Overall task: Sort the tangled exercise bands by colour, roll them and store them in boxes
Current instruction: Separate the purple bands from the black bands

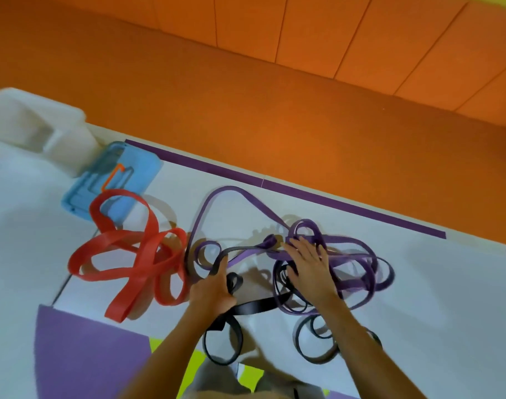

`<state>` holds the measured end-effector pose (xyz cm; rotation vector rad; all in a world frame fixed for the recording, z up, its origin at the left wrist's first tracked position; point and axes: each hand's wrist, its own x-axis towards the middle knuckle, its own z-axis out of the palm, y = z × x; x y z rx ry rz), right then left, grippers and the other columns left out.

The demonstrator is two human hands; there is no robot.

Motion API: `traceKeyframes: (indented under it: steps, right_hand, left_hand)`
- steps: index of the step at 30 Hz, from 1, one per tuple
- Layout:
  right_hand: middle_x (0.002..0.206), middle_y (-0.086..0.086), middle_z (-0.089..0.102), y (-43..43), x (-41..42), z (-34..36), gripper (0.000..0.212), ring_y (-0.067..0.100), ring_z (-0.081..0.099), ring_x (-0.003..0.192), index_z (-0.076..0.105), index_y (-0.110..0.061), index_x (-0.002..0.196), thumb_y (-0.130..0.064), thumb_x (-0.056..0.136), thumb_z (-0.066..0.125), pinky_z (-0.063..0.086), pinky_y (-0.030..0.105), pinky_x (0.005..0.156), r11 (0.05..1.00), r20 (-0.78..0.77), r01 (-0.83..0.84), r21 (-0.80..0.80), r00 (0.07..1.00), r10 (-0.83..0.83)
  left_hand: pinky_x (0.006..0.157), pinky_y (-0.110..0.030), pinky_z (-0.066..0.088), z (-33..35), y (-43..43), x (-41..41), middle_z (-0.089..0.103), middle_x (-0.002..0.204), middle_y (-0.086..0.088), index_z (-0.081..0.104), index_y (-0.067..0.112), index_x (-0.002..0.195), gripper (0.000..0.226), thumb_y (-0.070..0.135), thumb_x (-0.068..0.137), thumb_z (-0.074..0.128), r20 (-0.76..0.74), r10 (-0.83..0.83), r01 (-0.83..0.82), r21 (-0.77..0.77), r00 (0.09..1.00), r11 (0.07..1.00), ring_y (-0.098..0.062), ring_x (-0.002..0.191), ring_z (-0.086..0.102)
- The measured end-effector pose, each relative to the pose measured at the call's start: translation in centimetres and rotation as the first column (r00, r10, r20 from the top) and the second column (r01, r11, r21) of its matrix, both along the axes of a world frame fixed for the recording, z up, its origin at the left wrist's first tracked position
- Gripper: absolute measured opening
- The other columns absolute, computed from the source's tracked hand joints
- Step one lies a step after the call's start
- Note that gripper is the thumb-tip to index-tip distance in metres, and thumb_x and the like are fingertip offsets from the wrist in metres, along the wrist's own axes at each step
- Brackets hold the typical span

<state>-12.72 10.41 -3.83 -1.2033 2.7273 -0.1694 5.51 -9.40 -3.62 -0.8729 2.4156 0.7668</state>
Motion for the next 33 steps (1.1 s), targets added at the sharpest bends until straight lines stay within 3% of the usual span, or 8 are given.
traceKeyframes:
  steps: [5,11,15,21,23,26,29,33]
  right_hand:
    - [0.138,0.001,0.059,-4.4,1.5,-1.8,0.048,0.026,0.05,0.134,0.049,-0.02,0.144,-0.017,0.099,0.062,0.04,0.048,0.111,0.937,-0.037,0.01,0.349,0.999,0.003]
    - [0.112,0.0,0.064,-0.6,-0.7,2.4,0.026,0.019,0.066,0.1,0.071,-0.014,0.106,-0.03,0.089,0.081,0.054,0.032,0.087,0.994,0.262,-0.048,0.098,0.965,0.021]
    - [0.097,-0.001,0.07,4.4,-1.6,5.6,0.024,0.022,0.07,0.083,0.071,-0.013,0.092,-0.022,0.08,0.09,0.057,0.033,0.071,0.999,0.258,-0.043,0.011,0.965,0.039]
    - [0.075,-0.007,0.069,13.6,-5.0,8.2,0.025,0.019,0.064,0.065,0.065,-0.025,0.077,-0.013,0.081,0.087,0.047,0.028,0.058,0.829,0.074,0.526,-0.191,0.85,-0.522]
    - [0.084,-0.003,0.074,14.4,-5.4,7.9,0.024,0.024,0.068,0.07,0.065,-0.03,0.081,-0.014,0.085,0.082,0.05,0.03,0.062,0.825,0.034,0.562,-0.058,0.827,-0.561]
    - [0.117,0.004,0.074,12.2,-4.6,6.4,0.037,0.026,0.072,0.101,0.07,-0.026,0.119,-0.006,0.088,0.069,0.061,0.04,0.084,0.845,0.138,0.512,0.152,0.836,-0.531]
    - [0.14,0.001,0.061,7.3,-2.2,4.7,0.056,0.026,0.052,0.134,0.063,-0.026,0.137,0.0,0.087,0.064,0.044,0.049,0.114,0.915,0.062,0.367,0.165,0.923,-0.381]
    - [0.129,0.001,0.066,-0.6,1.8,2.4,0.053,0.025,0.062,0.124,0.068,-0.016,0.128,0.006,0.08,0.071,0.053,0.044,0.105,0.998,0.059,-0.049,-0.047,0.997,0.052]
  left_hand:
    - [0.072,-0.033,0.048,-0.5,-0.8,-0.3,0.074,0.107,-0.004,-0.019,0.033,0.165,0.116,0.028,0.089,0.069,0.02,-0.004,0.003,0.029,1.0,1.0,-0.03,0.095,0.075]
    - [0.055,-0.024,0.042,-0.5,-1.9,-0.7,0.063,0.079,0.005,-0.012,0.04,0.166,0.113,0.024,0.088,0.069,-0.043,-0.035,0.038,0.081,0.998,0.996,-0.016,0.069,0.064]
    - [0.055,-0.023,0.047,-1.2,-2.4,-1.1,0.067,0.074,0.002,-0.017,0.03,0.166,0.116,0.02,0.089,0.069,-0.064,0.009,-0.001,0.126,0.998,0.992,-0.011,0.062,0.065]
    - [0.051,-0.019,0.043,-1.6,-3.8,-1.5,0.066,0.074,0.005,-0.01,0.031,0.168,0.115,0.022,0.086,0.071,-0.043,-0.004,0.01,0.135,0.999,0.991,-0.008,0.064,0.065]
    - [0.051,-0.019,0.042,-1.6,-3.4,-1.5,0.064,0.073,0.006,-0.009,0.032,0.168,0.115,0.023,0.085,0.071,-0.037,-0.033,0.037,0.115,0.999,0.993,-0.008,0.063,0.063]
    - [0.048,-0.019,0.039,-1.8,-2.8,-1.6,0.062,0.069,0.007,-0.011,0.031,0.168,0.116,0.022,0.085,0.07,-0.05,-0.039,0.044,0.103,0.998,0.994,-0.006,0.057,0.06]
    - [0.049,-0.02,0.04,-1.9,-2.6,-1.3,0.063,0.068,0.006,-0.012,0.03,0.167,0.118,0.021,0.084,0.07,-0.048,-0.037,0.042,0.111,0.998,0.993,-0.007,0.057,0.062]
    - [0.049,-0.021,0.04,-2.0,-2.9,-0.6,0.065,0.076,0.007,-0.016,0.033,0.165,0.117,0.026,0.086,0.069,-0.052,-0.026,0.031,0.094,0.998,0.995,-0.007,0.057,0.059]
